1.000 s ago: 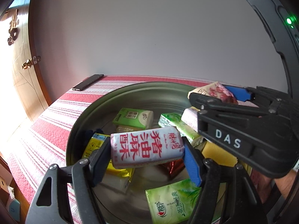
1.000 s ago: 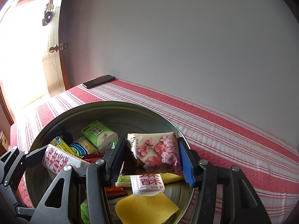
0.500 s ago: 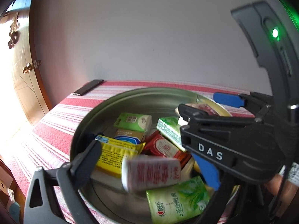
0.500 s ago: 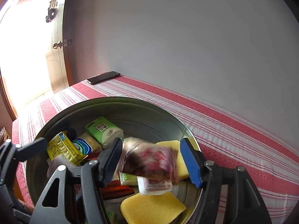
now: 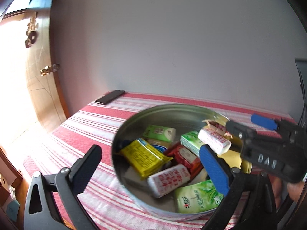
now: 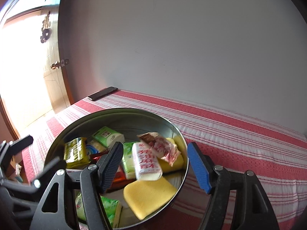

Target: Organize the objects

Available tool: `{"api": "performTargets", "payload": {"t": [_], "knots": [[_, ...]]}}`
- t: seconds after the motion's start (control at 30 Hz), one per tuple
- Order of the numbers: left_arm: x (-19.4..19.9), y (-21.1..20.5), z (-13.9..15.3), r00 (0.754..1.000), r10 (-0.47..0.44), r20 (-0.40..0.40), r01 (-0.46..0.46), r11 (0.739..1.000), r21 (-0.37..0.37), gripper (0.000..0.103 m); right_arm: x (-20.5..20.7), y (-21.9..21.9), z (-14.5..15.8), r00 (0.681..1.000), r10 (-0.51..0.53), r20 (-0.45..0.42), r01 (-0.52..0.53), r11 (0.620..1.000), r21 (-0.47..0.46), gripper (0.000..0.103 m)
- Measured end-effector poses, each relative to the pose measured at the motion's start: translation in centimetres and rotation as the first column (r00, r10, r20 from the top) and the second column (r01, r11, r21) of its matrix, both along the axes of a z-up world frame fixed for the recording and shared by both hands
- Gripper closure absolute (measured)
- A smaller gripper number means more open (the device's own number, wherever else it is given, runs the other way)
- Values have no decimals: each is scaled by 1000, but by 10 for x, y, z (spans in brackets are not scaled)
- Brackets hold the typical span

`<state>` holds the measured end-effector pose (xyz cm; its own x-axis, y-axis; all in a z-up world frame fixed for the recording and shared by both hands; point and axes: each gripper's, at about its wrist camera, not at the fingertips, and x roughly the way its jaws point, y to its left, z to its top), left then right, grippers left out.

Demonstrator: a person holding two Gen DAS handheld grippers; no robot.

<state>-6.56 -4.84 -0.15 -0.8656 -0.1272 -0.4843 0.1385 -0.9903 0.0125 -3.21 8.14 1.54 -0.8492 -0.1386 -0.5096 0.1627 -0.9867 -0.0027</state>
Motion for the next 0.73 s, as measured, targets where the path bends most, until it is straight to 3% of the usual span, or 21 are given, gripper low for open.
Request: {"api": "performTargets", "payload": {"t": [0.73], "knots": [[5,-8,5,999,47,-12,-48,998,-34,0,16,-7,2,999,29,-13,-29,1000,-1,31]]}}
